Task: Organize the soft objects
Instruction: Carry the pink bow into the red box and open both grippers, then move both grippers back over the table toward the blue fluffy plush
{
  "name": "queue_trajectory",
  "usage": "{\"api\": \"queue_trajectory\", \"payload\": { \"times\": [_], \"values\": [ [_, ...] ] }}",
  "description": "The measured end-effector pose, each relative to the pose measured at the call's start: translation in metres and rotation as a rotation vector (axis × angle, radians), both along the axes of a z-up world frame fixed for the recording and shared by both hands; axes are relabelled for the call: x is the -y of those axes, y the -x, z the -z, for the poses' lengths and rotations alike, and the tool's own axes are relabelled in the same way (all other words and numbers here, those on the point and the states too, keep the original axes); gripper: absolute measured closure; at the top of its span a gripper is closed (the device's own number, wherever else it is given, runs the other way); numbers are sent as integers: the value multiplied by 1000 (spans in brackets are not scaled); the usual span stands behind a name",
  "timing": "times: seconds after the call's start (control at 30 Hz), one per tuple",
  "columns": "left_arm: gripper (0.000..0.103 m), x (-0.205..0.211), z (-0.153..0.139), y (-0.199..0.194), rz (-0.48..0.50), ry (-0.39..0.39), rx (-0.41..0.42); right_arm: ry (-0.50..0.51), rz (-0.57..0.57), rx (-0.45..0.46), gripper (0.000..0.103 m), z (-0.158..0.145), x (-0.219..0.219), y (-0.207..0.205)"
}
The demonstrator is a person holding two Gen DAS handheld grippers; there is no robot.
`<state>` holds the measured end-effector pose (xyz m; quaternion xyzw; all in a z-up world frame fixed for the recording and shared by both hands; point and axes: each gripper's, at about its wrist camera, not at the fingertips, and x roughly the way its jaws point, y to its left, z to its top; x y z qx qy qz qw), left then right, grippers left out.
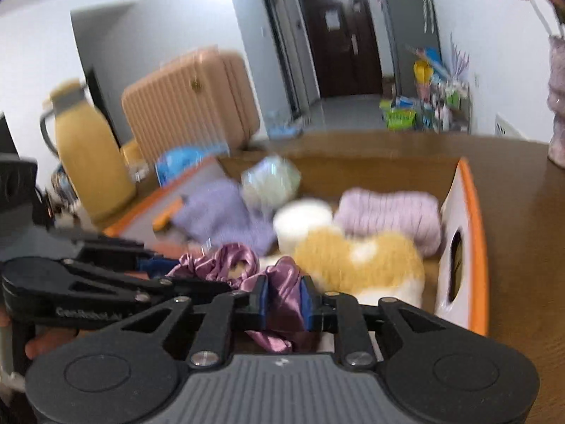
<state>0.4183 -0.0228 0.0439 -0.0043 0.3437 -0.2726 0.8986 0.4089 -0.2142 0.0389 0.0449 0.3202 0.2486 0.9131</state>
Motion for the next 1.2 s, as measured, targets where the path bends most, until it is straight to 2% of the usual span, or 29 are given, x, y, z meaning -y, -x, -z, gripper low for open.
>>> {"api": "queue_trajectory", "payload": {
  "times": [0.1, 0.23, 0.27, 0.43, 0.57, 0.63, 0.67, 0.73, 0.83, 1.0, 1.1, 1.2],
  "values": [
    [61, -10, 4, -4, 14, 33, -43, 12, -7, 16, 80, 5, -5, 1],
    [55, -15, 11, -9, 10, 87, -75, -3, 27, 27, 51, 7, 6, 1],
    [52, -15, 11, -9, 16, 87, -73, -24, 28, 23, 48, 8, 9, -1],
    [47, -11, 10, -11, 16, 64, -65, -11, 36, 50, 44, 9, 7, 1],
    [43, -7, 3, -2, -23, 27, -30, 1, 46, 74, 43, 4, 5, 8],
    [39, -5, -5, 7, -53, -3, 14, 5, 46, 87, 42, -1, 5, 14],
    [35, -5, -9, 14, -66, -15, 45, -1, 42, 105, 40, -5, 6, 19],
    [33, -9, -18, 30, -88, -27, 80, -31, 45, 142, 33, -13, 13, 35],
    [31, -25, -31, 64, -129, 16, 101, -71, 66, 184, 31, -24, 24, 68],
    [24, -45, -41, 139, -178, -5, 164, -35, 75, 274, 27, -43, 35, 133],
    [18, -56, -33, 187, -205, 15, 173, -56, 77, 291, 19, -47, 45, 175],
    [18, -64, -7, 225, -281, 35, 133, -77, 88, 280, 13, -33, 54, 217]
  ]
}}
